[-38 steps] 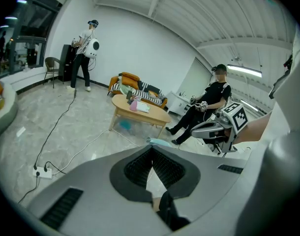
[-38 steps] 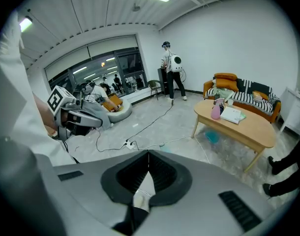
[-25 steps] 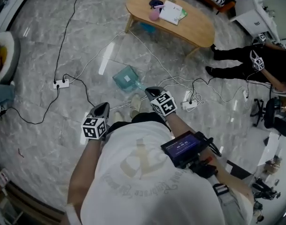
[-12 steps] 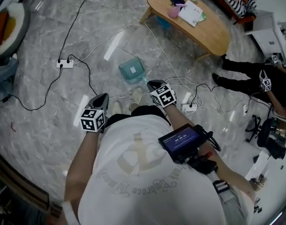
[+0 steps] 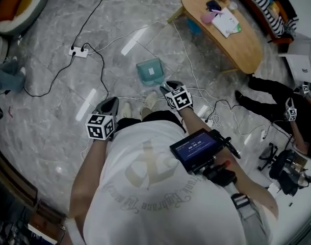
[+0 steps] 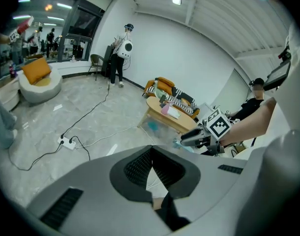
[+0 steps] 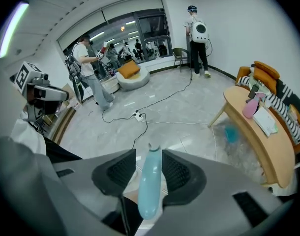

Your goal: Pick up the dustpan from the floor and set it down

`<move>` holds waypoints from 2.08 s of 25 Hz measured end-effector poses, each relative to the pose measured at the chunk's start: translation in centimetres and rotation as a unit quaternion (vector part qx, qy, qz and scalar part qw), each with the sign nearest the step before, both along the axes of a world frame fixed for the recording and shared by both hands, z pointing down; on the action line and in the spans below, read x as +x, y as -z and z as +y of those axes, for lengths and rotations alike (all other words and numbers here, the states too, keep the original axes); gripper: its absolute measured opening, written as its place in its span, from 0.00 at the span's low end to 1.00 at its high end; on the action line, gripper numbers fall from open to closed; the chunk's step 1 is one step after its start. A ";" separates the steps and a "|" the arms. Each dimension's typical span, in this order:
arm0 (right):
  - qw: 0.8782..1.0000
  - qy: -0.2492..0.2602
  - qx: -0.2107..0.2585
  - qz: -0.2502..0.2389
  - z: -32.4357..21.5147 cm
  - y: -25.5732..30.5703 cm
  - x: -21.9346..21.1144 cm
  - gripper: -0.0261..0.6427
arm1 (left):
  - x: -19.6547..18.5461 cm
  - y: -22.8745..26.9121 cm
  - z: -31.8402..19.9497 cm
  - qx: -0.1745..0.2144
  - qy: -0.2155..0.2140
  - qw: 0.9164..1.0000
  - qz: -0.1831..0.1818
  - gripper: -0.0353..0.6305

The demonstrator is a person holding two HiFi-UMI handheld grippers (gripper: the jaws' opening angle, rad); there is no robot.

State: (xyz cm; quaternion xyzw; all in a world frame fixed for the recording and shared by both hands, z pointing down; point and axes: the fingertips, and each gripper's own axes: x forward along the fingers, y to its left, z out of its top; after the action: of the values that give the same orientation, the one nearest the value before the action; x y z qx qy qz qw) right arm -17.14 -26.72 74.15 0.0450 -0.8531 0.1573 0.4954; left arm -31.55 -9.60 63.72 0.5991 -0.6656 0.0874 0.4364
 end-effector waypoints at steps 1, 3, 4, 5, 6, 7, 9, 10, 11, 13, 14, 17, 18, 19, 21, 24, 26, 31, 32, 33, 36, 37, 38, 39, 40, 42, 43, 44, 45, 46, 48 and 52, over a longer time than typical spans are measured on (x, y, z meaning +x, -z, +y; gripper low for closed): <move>1.000 0.003 -0.002 0.005 0.0 -0.4 -0.1 0.30 | -0.1 0.0 0.2 -0.003 0.005 1.000 0.000 0.07; 1.000 0.006 -0.008 0.014 0.1 -1.3 -0.3 0.32 | -0.2 0.0 0.8 -0.008 0.015 1.000 -0.002 0.07; 1.000 0.008 -0.011 0.020 0.2 -1.8 -0.3 0.34 | -0.2 0.1 1.1 -0.011 0.020 1.000 -0.004 0.07; 1.000 0.008 -0.014 0.027 0.3 -2.3 -0.2 0.35 | -0.2 0.3 1.4 -0.013 0.024 1.000 -0.005 0.07; 0.999 0.008 -0.016 0.034 0.3 -2.8 0.0 0.37 | -0.2 0.4 1.8 -0.016 0.029 0.999 -0.006 0.07; 0.999 0.006 -0.018 0.041 0.3 -3.3 0.1 0.38 | -0.2 0.4 2.1 -0.019 0.034 0.999 -0.007 0.07; 0.998 0.000 -0.022 0.052 0.0 -4.3 0.0 0.38 | -0.6 0.3 2.5 -0.025 0.042 0.999 -0.007 0.07; 0.998 -0.003 -0.023 0.057 -0.2 -4.8 0.0 0.38 | -0.8 0.2 2.7 -0.028 0.046 0.999 -0.007 0.07; 0.998 -0.004 -0.024 0.062 -0.3 -5.1 -0.1 0.38 | -1.0 0.1 2.9 -0.031 0.050 0.998 -0.007 0.07; 0.997 0.003 -0.024 0.068 -0.4 -5.7 -0.6 0.38 | -1.5 0.2 3.3 -0.034 0.060 0.998 -0.009 0.07; 0.997 0.009 -0.024 0.071 -0.3 -6.0 -0.9 0.38 | -1.6 0.2 3.5 -0.036 0.066 0.997 -0.011 0.07; 0.996 0.016 -0.021 0.083 -0.2 -6.8 -0.8 0.37 | -1.0 0.3 3.8 -0.041 0.074 0.996 -0.012 0.07; 0.996 0.015 -0.018 0.087 -0.2 -7.0 -0.5 0.36 | -0.6 0.2 3.8 -0.042 0.075 0.996 -0.012 0.07; 0.996 0.012 -0.013 0.090 -0.2 -7.1 -0.3 0.33 | -0.1 0.2 4.0 -0.042 0.076 0.996 -0.012 0.07; 0.996 0.011 -0.002 0.087 0.4 -7.1 -0.2 0.29 | 0.7 0.5 5.0 -0.040 0.079 0.996 -0.014 0.07; 0.995 0.021 0.015 0.099 1.5 -6.8 0.4 0.28 | 1.6 1.0 6.7 -0.035 0.084 0.996 -0.020 0.07; 0.992 0.017 0.017 0.120 1.5 -7.1 1.1 0.27 | 1.8 1.2 7.1 -0.035 0.086 0.995 -0.022 0.07; 0.991 0.018 0.012 0.129 0.7 -7.2 1.2 0.25 | 1.6 1.3 7.3 -0.039 0.086 0.995 -0.022 0.07; 0.990 0.019 0.019 0.135 0.3 -7.0 1.3 0.24 | 1.5 1.4 7.2 -0.040 0.084 0.995 -0.023 0.07; 0.990 0.018 0.027 0.141 -0.2 -6.8 1.5 0.22 | 1.4 1.5 7.2 -0.040 0.083 0.996 -0.023 0.07; 0.988 0.010 0.043 0.151 -1.4 -6.7 2.7 0.18 | 1.1 1.5 6.7 -0.037 0.077 0.996 -0.022 0.07; 0.987 0.009 0.045 0.151 -1.8 -6.7 3.0 0.18 | 0.9 1.4 6.5 -0.036 0.074 0.996 -0.022 0.07; 0.988 0.007 0.047 0.149 -2.0 -6.7 3.3 0.18 | 0.7 1.3 6.2 -0.036 0.072 0.997 -0.022 0.07; 0.988 0.005 0.049 0.148 -2.2 -6.7 3.5 0.18 | 0.5 1.2 6.1 -0.035 0.070 0.997 -0.022 0.07; 0.988 0.003 0.050 0.146 -2.4 -6.7 3.7 0.18 | 0.3 1.1 5.9 -0.035 0.067 0.997 -0.021 0.07; 0.989 -0.003 0.051 0.142 -2.7 -6.5 4.1 0.18 | 0.1 1.0 5.6 -0.035 0.063 0.997 -0.020 0.07; 0.989 -0.005 0.052 0.138 -2.7 -6.4 4.1 0.18 | 0.0 1.0 5.5 -0.034 0.061 0.997 -0.019 0.07; 0.989 -0.006 0.053 0.135 -2.8 -6.3 4.2 0.18 | -0.2 0.9 5.3 -0.034 0.058 0.998 -0.018 0.07; 0.990 -0.004 0.054 0.134 -2.8 -6.2 4.1 0.18 | -0.3 0.8 5.2 -0.033 0.056 0.998 -0.017 0.07; 0.989 -0.002 0.054 0.135 -2.8 -6.1 4.1 0.18 | -0.4 0.7 5.0 -0.033 0.054 0.998 -0.016 0.07; 0.989 0.004 0.054 0.138 -2.6 -6.1 4.2 0.18 | -0.5 0.5 4.5 -0.030 0.047 0.998 -0.015 0.07; 0.989 -0.003 0.051 0.140 -2.5 -5.8 5.0 0.18 | -0.6 0.3 3.8 -0.025 0.035 0.999 -0.011 0.07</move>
State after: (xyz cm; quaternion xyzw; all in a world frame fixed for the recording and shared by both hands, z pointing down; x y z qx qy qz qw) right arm -12.16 -29.19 79.97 0.0942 -0.7825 0.1069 0.6062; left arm -32.15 -5.82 63.43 0.5636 -0.6884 0.0951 0.4466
